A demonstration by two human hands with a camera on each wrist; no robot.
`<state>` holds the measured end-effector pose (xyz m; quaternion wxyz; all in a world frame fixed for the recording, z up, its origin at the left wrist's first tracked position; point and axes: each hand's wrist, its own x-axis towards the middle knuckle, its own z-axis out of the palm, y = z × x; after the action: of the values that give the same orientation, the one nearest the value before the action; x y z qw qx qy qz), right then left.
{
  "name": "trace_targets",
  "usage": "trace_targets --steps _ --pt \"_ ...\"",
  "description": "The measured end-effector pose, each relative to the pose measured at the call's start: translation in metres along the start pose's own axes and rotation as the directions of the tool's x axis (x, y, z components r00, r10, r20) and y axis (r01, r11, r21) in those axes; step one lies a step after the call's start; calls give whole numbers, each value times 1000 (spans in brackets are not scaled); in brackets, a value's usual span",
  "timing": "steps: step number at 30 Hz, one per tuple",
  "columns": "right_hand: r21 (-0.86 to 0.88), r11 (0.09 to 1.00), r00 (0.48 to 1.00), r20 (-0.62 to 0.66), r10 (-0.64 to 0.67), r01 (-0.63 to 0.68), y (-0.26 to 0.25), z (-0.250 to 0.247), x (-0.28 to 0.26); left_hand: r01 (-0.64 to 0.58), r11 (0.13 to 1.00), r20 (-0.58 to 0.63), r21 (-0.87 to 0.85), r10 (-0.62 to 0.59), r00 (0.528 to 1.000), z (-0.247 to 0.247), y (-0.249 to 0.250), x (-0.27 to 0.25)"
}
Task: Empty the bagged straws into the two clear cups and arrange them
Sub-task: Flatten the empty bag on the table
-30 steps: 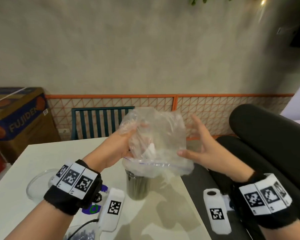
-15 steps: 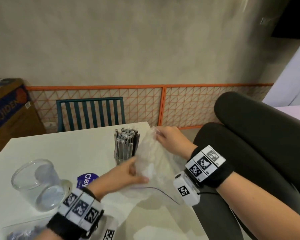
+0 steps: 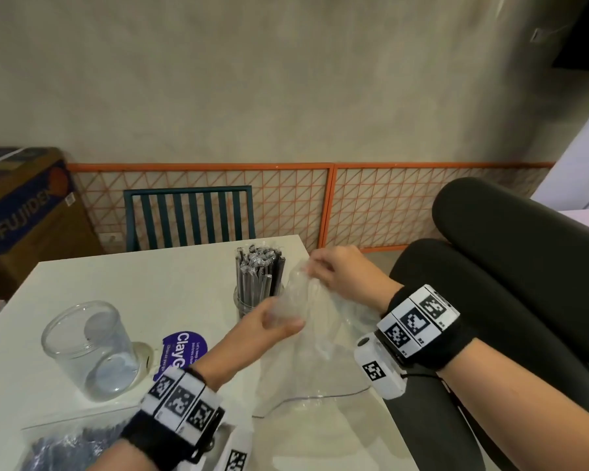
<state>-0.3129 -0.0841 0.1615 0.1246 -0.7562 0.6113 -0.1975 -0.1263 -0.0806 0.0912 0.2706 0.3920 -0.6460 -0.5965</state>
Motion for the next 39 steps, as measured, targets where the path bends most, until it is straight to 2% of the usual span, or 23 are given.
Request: trace_targets --steps 2,3,6,8,10,12,13,15,18,20,23,25,27,29,31,33,34,36,38,39 --pt "139 986 993 70 -98 88 -6 -12 -8 -9 999 -61 -35 7 998 8 10 11" --pt "207 975 992 86 -96 77 -4 -21 -14 -23 998 -82 -66 18 996 9 12 13" --pt "348 934 997 19 77 -79 26 -37 -42 -49 982 -87 -182 33 996 8 15 14" --pt "539 824 985 91 150 -175 45 -26 -61 -66 960 -94 -273 42 995 4 15 12" --pt "734 642 972 218 89 -223 57 -1 -73 -59 927 -92 -369 27 995 2 14 13" --pt "770 566 948 310 69 -293 63 26 -79 -66 899 -91 -433 29 995 3 15 13" --pt "747 576 933 352 82 -332 65 38 -81 -77 889 -97 -451 37 995 3 15 14" --pt "669 658 920 381 97 -346 72 55 -85 -130 870 -159 -475 61 985 -1 18 14" --pt "625 716 941 307 141 -312 81 59 -98 -206 818 -238 -538 88 967 -17 21 13" --pt "638 709 952 243 186 -302 84 56 -108 -208 796 -285 -569 47 957 -27 20 12" --pt "580 748 941 281 188 -323 84 54 -117 -167 810 -282 -562 3 959 -28 18 10" --pt "519 795 930 337 149 -315 77 46 -118 -150 840 -246 -521 20 969 -21 22 8" --pt "576 750 925 358 128 -326 66 38 -112 -108 876 -180 -469 25 983 -12 30 7" --pt "628 715 944 293 150 -308 53 32 -103 -64 910 -118 -410 17 993 -2 36 6" --pt "721 625 955 234 184 -298 45 30 -96 -17 943 -82 -333 -11 997 3 34 4" --pt "818 498 950 178 255 -287 40 30 -93 100 985 -32 -140 -106 994 4 24 -1" --pt "845 458 945 150 291 -275 38 31 -93 184 983 -7 -8 -185 983 4 15 -5" --pt "863 437 932 97 350 -254 37 32 -92 313 933 88 177 -332 939 9 -5 -14" --pt "848 474 907 18 421 -237 41 30 -91 386 913 242 129 -406 881 18 -24 -24" --pt "836 502 887 -40 460 -222 48 30 -91 405 911 284 79 -410 867 21 -34 -27"
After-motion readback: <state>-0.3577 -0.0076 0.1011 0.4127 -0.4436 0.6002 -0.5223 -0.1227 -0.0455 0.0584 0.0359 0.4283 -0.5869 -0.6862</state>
